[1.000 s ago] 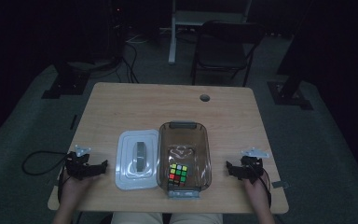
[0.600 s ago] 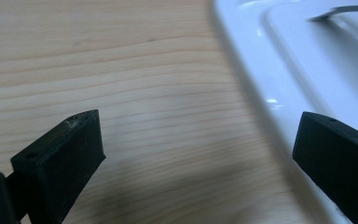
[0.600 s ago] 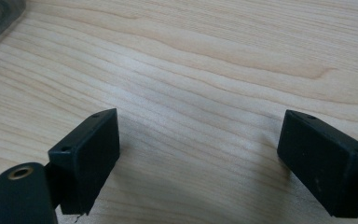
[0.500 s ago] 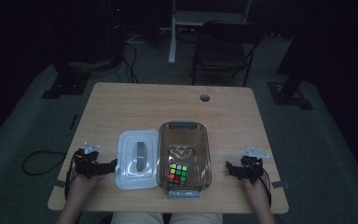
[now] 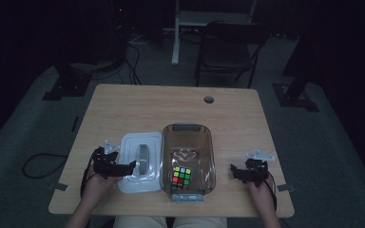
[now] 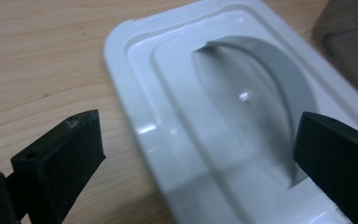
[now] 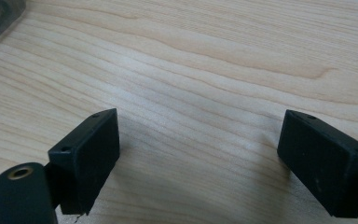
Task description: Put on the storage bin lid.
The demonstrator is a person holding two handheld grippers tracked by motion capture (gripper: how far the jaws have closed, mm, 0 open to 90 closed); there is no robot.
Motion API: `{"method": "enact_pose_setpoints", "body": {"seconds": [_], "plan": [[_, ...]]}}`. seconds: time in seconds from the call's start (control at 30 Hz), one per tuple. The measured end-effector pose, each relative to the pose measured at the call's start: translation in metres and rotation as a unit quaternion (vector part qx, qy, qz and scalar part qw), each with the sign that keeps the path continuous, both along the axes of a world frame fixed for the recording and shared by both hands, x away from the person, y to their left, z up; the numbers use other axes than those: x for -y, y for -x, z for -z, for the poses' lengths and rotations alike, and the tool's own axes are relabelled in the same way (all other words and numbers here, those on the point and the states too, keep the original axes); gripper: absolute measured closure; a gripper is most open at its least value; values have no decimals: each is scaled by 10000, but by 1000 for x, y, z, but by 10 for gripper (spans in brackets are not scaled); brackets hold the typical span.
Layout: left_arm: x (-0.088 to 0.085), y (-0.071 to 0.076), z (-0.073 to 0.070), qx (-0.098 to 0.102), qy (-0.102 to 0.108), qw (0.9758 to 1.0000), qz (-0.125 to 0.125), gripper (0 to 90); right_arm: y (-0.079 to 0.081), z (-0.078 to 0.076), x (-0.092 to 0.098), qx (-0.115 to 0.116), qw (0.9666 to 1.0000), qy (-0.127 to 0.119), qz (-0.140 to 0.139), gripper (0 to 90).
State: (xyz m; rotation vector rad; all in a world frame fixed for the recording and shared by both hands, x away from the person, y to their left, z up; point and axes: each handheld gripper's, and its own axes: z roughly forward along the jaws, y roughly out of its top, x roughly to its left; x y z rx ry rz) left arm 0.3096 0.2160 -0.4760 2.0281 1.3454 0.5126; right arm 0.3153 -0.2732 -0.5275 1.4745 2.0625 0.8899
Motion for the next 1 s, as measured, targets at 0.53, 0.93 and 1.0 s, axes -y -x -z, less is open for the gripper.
{"method": "enact_pose_setpoints", "body": {"seconds": [0.53, 0.93, 1.0], "plan": [[41, -8, -4, 20, 209, 9994, 258, 63, 0, 0, 0, -2, 10000, 3, -1, 126], [51, -23, 12, -198, 217, 9993, 223, 262, 0, 0, 0, -5, 10000, 2, 26, 125], [51, -24, 14, -179, 146, 9995, 215, 364, 0, 0, 0, 3, 10000, -8, 30, 124]]}}
